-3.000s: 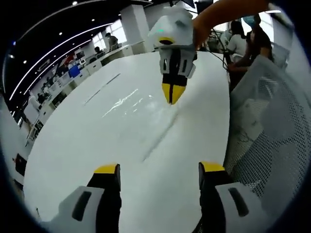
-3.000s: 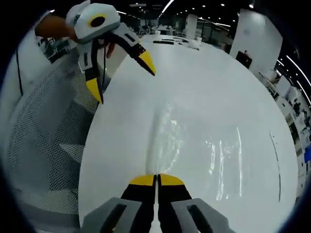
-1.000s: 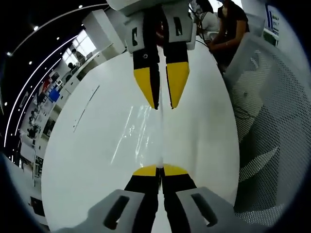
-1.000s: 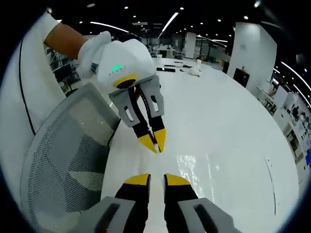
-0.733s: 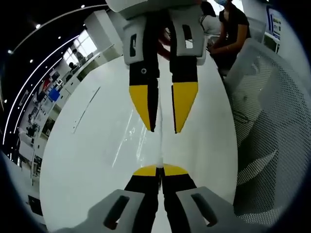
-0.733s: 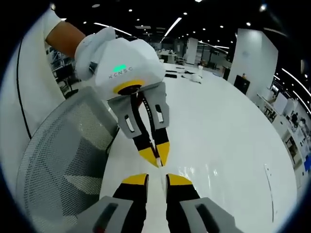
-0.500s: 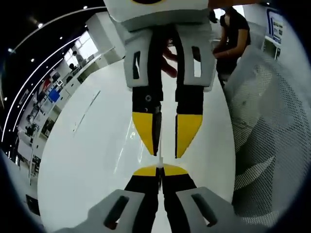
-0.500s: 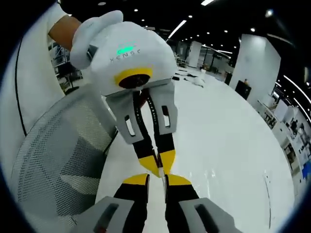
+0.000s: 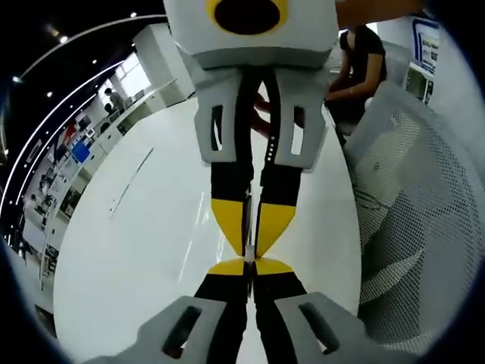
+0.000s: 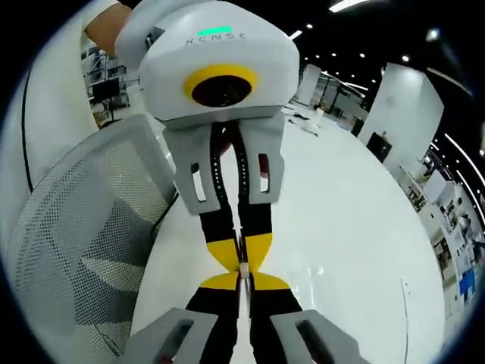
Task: Open the resealable bag by pulling the two sides of the seal apart until the entire bag opening is separated and visibly accessible.
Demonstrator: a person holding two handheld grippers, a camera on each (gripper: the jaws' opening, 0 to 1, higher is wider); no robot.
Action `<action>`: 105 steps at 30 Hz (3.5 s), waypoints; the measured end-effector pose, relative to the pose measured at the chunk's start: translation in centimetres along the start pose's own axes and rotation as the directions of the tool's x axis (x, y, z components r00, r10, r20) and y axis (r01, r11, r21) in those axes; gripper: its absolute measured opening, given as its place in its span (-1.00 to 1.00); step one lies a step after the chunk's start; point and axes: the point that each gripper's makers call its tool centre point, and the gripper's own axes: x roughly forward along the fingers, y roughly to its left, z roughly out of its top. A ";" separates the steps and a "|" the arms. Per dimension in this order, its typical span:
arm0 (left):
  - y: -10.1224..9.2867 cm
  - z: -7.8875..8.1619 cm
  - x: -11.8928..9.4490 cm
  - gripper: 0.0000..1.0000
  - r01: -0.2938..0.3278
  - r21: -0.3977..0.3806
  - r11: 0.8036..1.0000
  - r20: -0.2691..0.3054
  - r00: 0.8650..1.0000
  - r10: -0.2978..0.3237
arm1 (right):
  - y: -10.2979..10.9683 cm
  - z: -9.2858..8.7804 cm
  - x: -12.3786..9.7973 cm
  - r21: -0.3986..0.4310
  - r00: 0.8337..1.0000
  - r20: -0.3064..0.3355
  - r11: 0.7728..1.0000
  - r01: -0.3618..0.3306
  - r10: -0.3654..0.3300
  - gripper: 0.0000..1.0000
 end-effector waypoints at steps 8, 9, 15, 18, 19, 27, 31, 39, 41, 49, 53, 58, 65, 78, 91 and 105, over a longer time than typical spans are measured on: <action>0.1 -0.1 -0.3 -1.00 -0.001 0.033 0.999 0.002 1.000 0.001 | -0.2 -0.3 0.4 0.046 1.000 -0.020 0.999 0.016 -0.015 -1.00; 0.0 -0.2 -0.4 -1.00 0.001 0.033 0.999 -0.001 1.000 -0.001 | -0.1 -0.4 0.4 0.049 1.000 -0.022 0.999 0.014 -0.013 -1.00; -0.2 -0.5 -0.4 -1.00 0.004 0.045 0.999 -0.005 1.000 -0.004 | 0.1 -0.6 0.4 0.066 0.999 -0.032 0.998 0.010 -0.008 -1.00; -0.4 -0.5 -0.3 -1.00 0.007 0.058 0.998 -0.008 1.000 -0.007 | 0.3 -0.7 0.4 0.075 0.999 -0.037 0.997 0.004 -0.001 -1.00; -0.4 -0.5 -0.2 -1.00 0.007 0.059 0.998 -0.012 1.000 -0.006 | 0.4 -0.8 0.4 0.077 0.999 -0.038 0.997 0.003 0.000 -1.00; -0.4 -0.8 0.0 -1.00 0.008 0.072 0.997 -0.013 1.000 -0.007 | 0.5 -1.3 0.4 0.105 0.998 -0.058 0.994 0.001 0.005 -1.00; -0.4 -0.8 -0.2 -1.00 0.011 0.049 0.999 -0.010 1.000 -0.011 | 0.3 -1.5 0.0 0.133 0.998 -0.058 0.991 -0.003 0.011 -1.00; -0.1 -0.4 -0.3 -1.00 0.005 0.063 0.998 -0.022 1.000 -0.004 | -0.1 -1.5 -0.2 0.076 0.998 -0.055 0.997 0.017 -0.012 -1.00; -0.1 -0.4 -0.3 -1.00 0.009 0.073 0.997 -0.024 1.000 -0.008 | 0.1 -1.5 -0.2 0.063 0.999 -0.054 0.998 0.012 -0.009 -1.00; -0.4 -0.3 -0.3 -1.00 0.015 0.080 0.997 -0.019 1.000 -0.013 | 0.3 -0.3 0.5 0.035 1.000 -0.024 0.999 -0.003 0.004 -1.00; -0.3 -0.9 -0.4 -1.00 0.007 0.061 0.998 -0.033 0.999 -0.005 | 0.5 -0.9 0.5 0.076 0.999 -0.041 0.997 0.002 0.001 -1.00; -0.3 -2.0 -0.6 -1.00 0.016 0.033 0.999 -0.050 0.999 -0.014 | 0.7 -2.8 -0.1 0.092 0.997 -0.078 0.996 0.000 0.008 -1.00; -0.3 -2.2 -0.5 -1.00 0.017 0.037 0.999 -0.057 0.998 -0.015 | 0.7 -3.9 -0.6 0.102 0.994 -0.109 0.995 0.010 0.001 -1.00; -0.6 -1.7 -0.2 -0.93 0.023 0.043 0.999 -0.023 1.000 -0.022 | 1.0 -3.5 -0.3 0.114 0.994 -0.111 0.993 0.009 0.004 -1.00; -1.3 0.0 0.9 -1.00 0.064 0.079 0.995 -0.016 0.998 -0.063 | 1.3 -3.1 -0.1 0.105 0.994 -0.109 0.995 0.006 0.006 -1.00; -0.9 -0.7 1.3 -1.00 0.060 0.073 0.996 -0.040 0.998 -0.057 | 0.7 -3.4 -0.1 0.114 0.995 -0.099 0.993 0.017 -0.005 -1.00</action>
